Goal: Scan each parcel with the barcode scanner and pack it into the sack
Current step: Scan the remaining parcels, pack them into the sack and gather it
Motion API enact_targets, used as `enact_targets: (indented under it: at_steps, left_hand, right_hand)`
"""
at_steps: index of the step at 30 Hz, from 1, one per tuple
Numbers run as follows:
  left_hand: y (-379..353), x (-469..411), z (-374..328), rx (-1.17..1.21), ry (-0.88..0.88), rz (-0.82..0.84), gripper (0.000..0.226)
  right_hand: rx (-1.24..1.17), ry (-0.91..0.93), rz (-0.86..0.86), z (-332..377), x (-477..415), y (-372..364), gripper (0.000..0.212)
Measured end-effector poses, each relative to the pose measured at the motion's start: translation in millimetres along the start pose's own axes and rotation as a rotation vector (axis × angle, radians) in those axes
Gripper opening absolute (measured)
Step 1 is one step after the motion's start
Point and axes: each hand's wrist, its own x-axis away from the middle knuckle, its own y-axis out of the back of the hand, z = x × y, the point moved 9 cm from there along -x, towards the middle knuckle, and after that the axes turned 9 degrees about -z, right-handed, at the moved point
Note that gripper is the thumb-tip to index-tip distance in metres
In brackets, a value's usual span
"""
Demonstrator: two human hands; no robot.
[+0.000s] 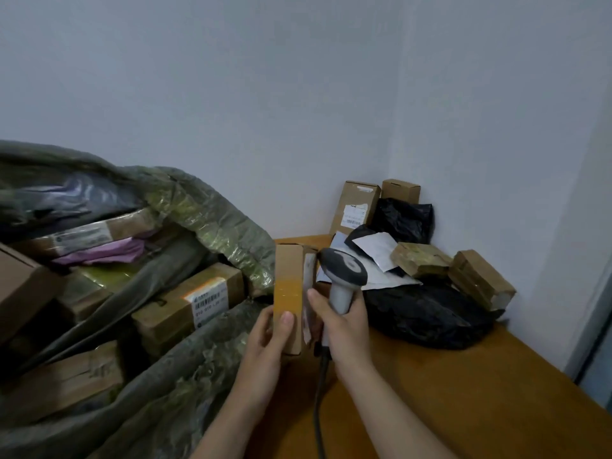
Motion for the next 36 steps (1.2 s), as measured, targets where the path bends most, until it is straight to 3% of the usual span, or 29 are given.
enact_targets:
  at_steps: [3, 6, 9, 13, 16, 21, 28, 36]
  left_hand:
    - [7.8, -6.3, -3.3, 0.037, -0.013, 0.025, 0.039]
    - [13.1, -11.5, -6.0, -0.038, -0.079, 0.060, 0.049]
    - [23.2, -17.2, -7.6, -0.090, -0.148, -0.033, 0.047]
    - [40.6, -18.5, -13.7, -0.096, -0.229, -0.176, 0.026]
    - [52.3, -16.5, -16.6, -0.070, -0.261, -0.275, 0.024]
    - [61.8, -14.4, -20.8, -0.113, -0.344, -0.388, 0.038]
    - [61.9, -12.4, -26.8, -0.206, -0.433, -0.399, 0.044]
    - [75.4, -14.4, -27.6, -0.279, -0.465, -0.521, 0.048]
  right_hand:
    - [-0.013, -0.022, -0.024, -8.6, 4.5, -8.1, 0.065]
    - [-0.015, -0.057, -0.040, -15.6, 4.1, -9.3, 0.074]
    - [-0.019, -0.081, -0.020, -20.3, 4.1, -10.3, 0.074]
    - [-0.043, -0.097, -0.032, -23.4, 5.4, -5.9, 0.049]
    - [-0.115, -0.144, -0.024, -25.1, 6.7, -5.0, 0.028]
    - [-0.187, -0.203, 0.198, -21.8, 15.3, -12.8, 0.047]
    - [-0.155, -0.311, 0.471, -20.2, 37.3, -30.6, 0.053]
    - [-0.044, -0.342, 0.510, -23.1, 38.0, -27.6, 0.050]
